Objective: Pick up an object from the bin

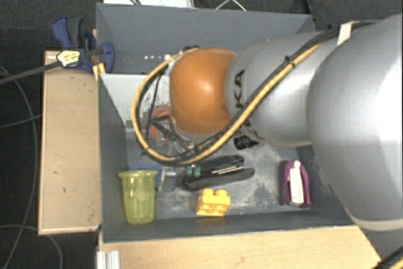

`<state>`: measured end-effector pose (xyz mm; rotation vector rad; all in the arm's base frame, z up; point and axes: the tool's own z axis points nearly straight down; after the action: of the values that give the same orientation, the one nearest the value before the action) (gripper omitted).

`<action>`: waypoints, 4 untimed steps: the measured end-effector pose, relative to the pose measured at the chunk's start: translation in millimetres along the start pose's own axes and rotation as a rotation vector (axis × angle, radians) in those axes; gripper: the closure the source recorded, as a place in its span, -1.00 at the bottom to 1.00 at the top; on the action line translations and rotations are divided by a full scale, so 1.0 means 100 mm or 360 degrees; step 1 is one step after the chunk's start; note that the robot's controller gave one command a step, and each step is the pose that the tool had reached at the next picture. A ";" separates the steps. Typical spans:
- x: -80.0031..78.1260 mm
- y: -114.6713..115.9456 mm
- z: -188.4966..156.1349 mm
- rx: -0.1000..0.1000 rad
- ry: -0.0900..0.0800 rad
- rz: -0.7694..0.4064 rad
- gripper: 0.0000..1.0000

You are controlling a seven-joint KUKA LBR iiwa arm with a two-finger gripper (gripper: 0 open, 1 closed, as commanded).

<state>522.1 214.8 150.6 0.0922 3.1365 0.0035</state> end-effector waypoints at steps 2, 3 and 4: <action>-0.21 0.19 0.81 0.0034 0.0015 -0.0192 -1.00; -0.30 -0.27 0.79 0.0023 0.0006 -0.0264 1.00; -0.30 -0.27 0.79 0.0023 0.0006 -0.0264 1.00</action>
Offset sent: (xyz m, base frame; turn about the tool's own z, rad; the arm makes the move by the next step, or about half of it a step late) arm 0.0203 0.0285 -0.0806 -0.1207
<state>551.0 186.5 71.9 -0.1680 3.1372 -0.0191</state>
